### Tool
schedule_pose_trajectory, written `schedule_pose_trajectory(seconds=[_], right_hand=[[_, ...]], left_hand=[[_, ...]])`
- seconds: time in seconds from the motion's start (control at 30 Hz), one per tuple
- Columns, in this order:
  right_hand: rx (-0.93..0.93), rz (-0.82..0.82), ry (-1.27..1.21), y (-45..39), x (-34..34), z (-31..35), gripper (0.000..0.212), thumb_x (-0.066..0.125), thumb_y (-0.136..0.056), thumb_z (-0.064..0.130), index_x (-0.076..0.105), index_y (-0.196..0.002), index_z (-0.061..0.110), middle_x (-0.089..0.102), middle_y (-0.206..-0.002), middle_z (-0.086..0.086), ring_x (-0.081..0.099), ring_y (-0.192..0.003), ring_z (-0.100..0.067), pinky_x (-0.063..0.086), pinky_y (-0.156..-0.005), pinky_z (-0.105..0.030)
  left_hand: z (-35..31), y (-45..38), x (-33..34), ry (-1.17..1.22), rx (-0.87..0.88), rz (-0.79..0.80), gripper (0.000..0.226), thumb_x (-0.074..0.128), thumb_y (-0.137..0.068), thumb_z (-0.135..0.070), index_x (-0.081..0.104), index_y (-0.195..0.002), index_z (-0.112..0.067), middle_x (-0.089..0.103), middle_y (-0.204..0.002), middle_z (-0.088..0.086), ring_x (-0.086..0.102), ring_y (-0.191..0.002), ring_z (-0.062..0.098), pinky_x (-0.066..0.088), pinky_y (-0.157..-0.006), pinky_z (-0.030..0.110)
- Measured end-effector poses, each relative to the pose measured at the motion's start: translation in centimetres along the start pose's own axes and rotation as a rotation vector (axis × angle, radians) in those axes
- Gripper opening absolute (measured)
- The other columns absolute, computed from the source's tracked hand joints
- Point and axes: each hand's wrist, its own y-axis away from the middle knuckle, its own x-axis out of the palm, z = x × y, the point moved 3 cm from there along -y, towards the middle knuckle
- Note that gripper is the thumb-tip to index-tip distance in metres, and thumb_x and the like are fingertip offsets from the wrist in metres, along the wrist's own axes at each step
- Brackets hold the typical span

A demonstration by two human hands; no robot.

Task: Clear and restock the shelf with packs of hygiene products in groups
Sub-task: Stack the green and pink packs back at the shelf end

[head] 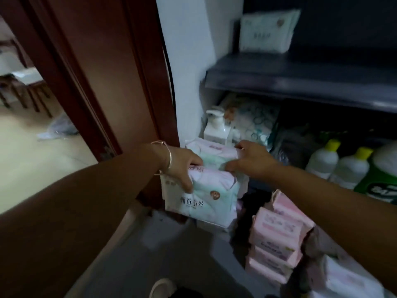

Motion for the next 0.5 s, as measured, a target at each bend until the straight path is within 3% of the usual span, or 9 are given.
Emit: schedule_pose_trajectory(seconds=[0.17, 0.3, 0.5], right_hand=[[-0.095, -0.143, -0.200, 1.1, -8.2, 3.3, 0.025, 0.078, -0.071, 0.016, 0.064, -0.091, 0.015, 0.061, -0.089, 0.000, 0.055, -0.071, -0.007, 0.047, -0.060, -0.022], [-0.138, -0.292, -0.309, 0.9, -13.8, 5.3, 0.034, 0.079, -0.071, 0.019, 0.063, -0.099, 0.012, 0.063, -0.098, -0.004, 0.062, -0.085, -0.018, 0.052, -0.067, -0.029], [-0.170, -0.366, -0.437, -0.3, -19.5, 6.6, 0.037, 0.080, -0.072, 0.019, 0.062, -0.102, 0.012, 0.064, -0.106, -0.009, 0.065, -0.093, -0.026, 0.057, -0.081, -0.043]], left_hand=[[-3.0, 3.8, -7.9, 0.031, 0.023, -0.131, 0.044, 0.079, -0.070, -0.028, 0.059, -0.108, -0.023, 0.061, -0.102, -0.007, 0.062, -0.094, 0.014, 0.056, -0.080, 0.031], [-4.8, 6.0, -13.2, 0.085, 0.037, -0.220, 0.041, 0.080, -0.069, -0.023, 0.062, -0.107, -0.023, 0.067, -0.099, -0.005, 0.067, -0.089, 0.014, 0.057, -0.067, 0.024], [-6.5, 6.7, -19.2, 0.114, 0.069, -0.324, 0.036, 0.080, -0.070, -0.020, 0.065, -0.103, -0.021, 0.066, -0.080, -0.010, 0.061, -0.059, 0.000, 0.046, -0.046, 0.012]])
